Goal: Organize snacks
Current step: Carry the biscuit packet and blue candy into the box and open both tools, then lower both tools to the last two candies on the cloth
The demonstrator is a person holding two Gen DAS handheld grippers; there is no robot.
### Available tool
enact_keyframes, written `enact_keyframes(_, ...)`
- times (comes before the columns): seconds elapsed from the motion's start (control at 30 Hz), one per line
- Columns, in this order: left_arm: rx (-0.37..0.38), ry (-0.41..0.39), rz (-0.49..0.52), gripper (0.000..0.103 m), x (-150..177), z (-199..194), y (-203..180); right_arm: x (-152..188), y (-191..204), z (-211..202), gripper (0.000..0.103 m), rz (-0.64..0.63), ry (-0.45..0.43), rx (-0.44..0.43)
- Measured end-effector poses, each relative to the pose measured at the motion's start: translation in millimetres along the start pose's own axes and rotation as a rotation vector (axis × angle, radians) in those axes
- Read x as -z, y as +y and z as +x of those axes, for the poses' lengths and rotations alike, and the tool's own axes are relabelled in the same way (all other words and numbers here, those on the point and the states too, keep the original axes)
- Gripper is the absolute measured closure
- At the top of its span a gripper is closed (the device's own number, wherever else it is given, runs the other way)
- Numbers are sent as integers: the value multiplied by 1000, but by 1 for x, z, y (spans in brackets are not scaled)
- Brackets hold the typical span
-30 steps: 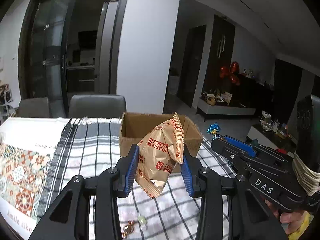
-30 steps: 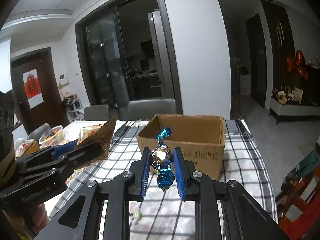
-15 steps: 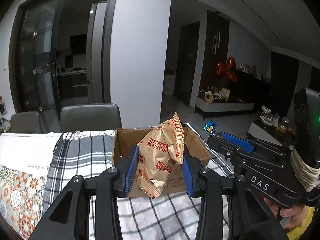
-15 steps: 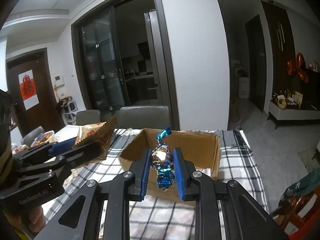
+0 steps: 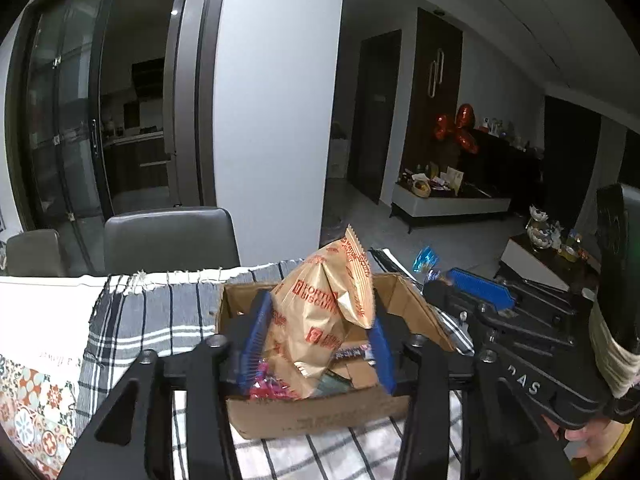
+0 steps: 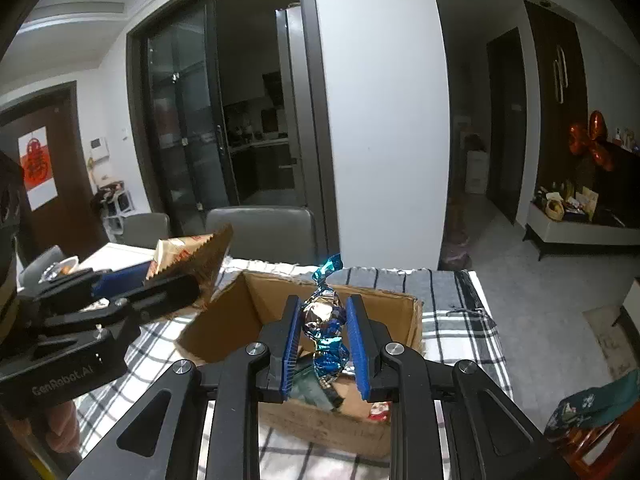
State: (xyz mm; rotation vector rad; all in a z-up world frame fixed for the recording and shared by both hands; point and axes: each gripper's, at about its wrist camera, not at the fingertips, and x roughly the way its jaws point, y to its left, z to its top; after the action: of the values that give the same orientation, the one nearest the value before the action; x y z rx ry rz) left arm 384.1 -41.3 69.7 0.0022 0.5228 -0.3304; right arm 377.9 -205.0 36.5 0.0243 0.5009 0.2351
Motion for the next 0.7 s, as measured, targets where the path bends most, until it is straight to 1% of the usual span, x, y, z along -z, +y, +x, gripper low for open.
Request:
enact_keyframes(0.03,3,0,-4,52,-1,0,1,-1,-1,1,54,5,10,10)
enact_keyframes(0.07,8,1,-1,52,-1,0,1,0,-1,0,49,12,6,25)
enact_keyframes(0.17,-17,-13,20,52,2,-8,-1,4,-1,-7,49,0,-9,43)
enact_keyframes(0.4,-28,-30,27,52,18,-37,0,15,14,-34,49,-21,-24,11)
enact_keyframes(0.5,-50,-49,44,52,30,-59,-1,23,25,-49,49,-29,-33,-17)
enact_keyframes(0.7,-82,-45,73,52,60,-94,1,52,50,-70,49,-61,-15,-85)
